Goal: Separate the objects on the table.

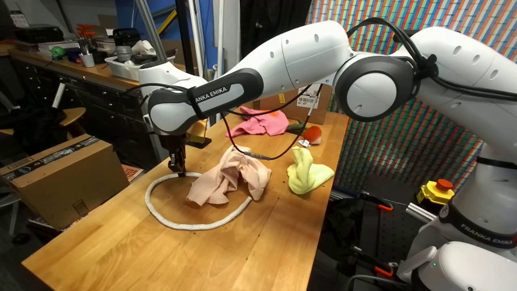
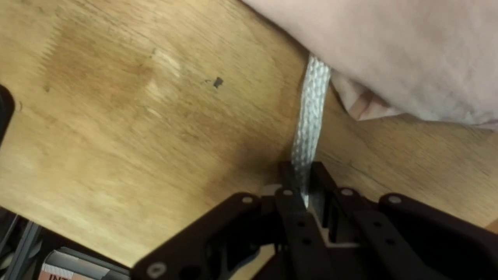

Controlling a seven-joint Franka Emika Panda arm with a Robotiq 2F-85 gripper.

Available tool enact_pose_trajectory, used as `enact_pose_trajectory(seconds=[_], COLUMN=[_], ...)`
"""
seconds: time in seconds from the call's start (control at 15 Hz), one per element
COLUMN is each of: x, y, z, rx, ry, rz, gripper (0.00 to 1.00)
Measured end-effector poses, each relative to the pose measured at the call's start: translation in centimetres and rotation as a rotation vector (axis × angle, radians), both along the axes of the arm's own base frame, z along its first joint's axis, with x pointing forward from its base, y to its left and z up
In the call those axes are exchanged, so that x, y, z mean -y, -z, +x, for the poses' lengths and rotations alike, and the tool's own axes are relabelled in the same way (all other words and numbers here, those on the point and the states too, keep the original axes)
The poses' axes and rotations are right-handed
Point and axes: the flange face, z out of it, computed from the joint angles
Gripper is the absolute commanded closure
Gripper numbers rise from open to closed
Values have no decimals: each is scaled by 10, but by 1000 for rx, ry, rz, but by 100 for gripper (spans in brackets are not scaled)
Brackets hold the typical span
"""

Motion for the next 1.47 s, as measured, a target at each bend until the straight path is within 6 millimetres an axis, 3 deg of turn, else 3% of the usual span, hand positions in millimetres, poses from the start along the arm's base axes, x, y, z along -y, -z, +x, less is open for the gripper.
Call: enact_pose_trajectory(seconds=[0.53, 0.93, 1.0, 1.13, 1.47], x=[-51, -61, -58, -49, -28], y=[-29, -29, -28, -25, -17], z=[-9, -13, -12, -10, -7], rx=[40, 38, 39, 40, 35], ry=[-10, -1, 4, 17, 47], rz=[4, -21, -31, -56, -117], gripper=[83, 85, 59, 52, 14])
